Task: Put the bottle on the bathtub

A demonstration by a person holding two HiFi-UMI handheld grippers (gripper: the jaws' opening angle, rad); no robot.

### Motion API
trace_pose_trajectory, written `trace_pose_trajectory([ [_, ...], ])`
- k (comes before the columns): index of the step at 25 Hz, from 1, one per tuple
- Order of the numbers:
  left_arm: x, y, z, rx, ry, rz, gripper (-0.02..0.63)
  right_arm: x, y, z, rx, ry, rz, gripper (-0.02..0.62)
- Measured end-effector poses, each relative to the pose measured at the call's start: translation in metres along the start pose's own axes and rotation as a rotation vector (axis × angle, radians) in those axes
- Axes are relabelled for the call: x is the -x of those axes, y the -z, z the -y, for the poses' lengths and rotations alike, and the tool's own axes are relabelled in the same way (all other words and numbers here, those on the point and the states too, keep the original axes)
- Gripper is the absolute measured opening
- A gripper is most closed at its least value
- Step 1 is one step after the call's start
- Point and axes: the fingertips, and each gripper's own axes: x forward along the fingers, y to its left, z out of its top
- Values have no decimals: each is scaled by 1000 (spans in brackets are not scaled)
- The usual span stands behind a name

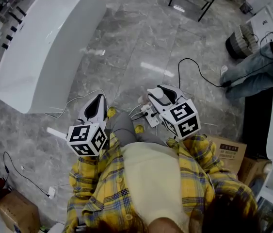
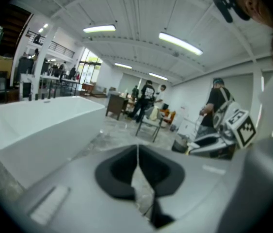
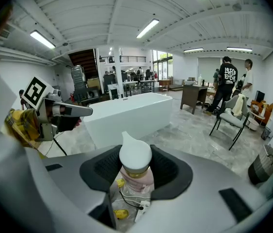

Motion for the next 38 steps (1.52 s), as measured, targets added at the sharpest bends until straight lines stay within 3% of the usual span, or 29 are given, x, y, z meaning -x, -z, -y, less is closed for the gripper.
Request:
trace_pose_trajectory([
  [17, -65, -17, -4, -6, 61, -34, 9, -25, -9, 32, -23, 15, -22, 173],
  [38, -148, -87, -94, 48, 55, -56, 9, -131, -115, 72, 19, -29, -41, 173],
])
